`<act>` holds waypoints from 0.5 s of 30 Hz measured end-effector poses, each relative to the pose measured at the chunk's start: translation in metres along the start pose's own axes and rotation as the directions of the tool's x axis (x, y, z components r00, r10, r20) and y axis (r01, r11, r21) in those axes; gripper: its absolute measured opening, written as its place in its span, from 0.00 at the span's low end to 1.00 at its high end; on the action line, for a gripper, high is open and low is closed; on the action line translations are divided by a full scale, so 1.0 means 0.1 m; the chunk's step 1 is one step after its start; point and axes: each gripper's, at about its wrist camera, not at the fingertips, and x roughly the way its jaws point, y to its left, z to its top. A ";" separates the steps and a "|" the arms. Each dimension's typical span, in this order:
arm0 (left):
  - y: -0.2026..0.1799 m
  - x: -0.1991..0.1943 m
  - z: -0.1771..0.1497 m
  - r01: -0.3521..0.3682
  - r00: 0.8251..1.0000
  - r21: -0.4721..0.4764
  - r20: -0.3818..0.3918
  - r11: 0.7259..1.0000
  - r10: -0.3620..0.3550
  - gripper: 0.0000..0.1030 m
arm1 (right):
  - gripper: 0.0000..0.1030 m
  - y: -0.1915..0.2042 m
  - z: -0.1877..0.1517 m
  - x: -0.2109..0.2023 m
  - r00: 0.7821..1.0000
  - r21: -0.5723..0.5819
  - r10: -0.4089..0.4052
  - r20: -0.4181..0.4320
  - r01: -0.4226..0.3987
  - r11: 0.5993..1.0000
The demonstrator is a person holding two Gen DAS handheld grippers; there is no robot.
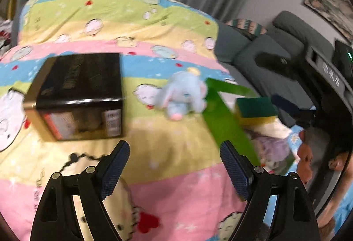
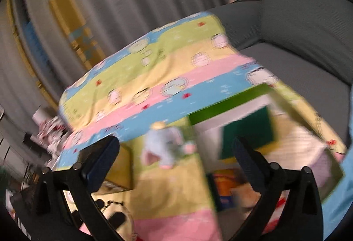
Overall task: Organize soft objects
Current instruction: 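Move the right gripper to the light blue elephant plush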
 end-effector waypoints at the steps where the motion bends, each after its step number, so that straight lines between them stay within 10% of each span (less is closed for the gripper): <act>1: 0.07 0.01 -0.02 -0.008 1.000 -0.011 -0.004 1.000 0.008 0.82 | 0.97 0.05 0.00 0.11 0.999 -0.010 0.018 -0.029 -0.018 1.000; 15: 0.53 0.05 -0.12 -0.073 0.997 -0.091 -0.036 0.993 0.070 0.82 | 0.81 0.48 0.02 1.41 0.962 -0.261 -0.196 -0.189 0.143 0.955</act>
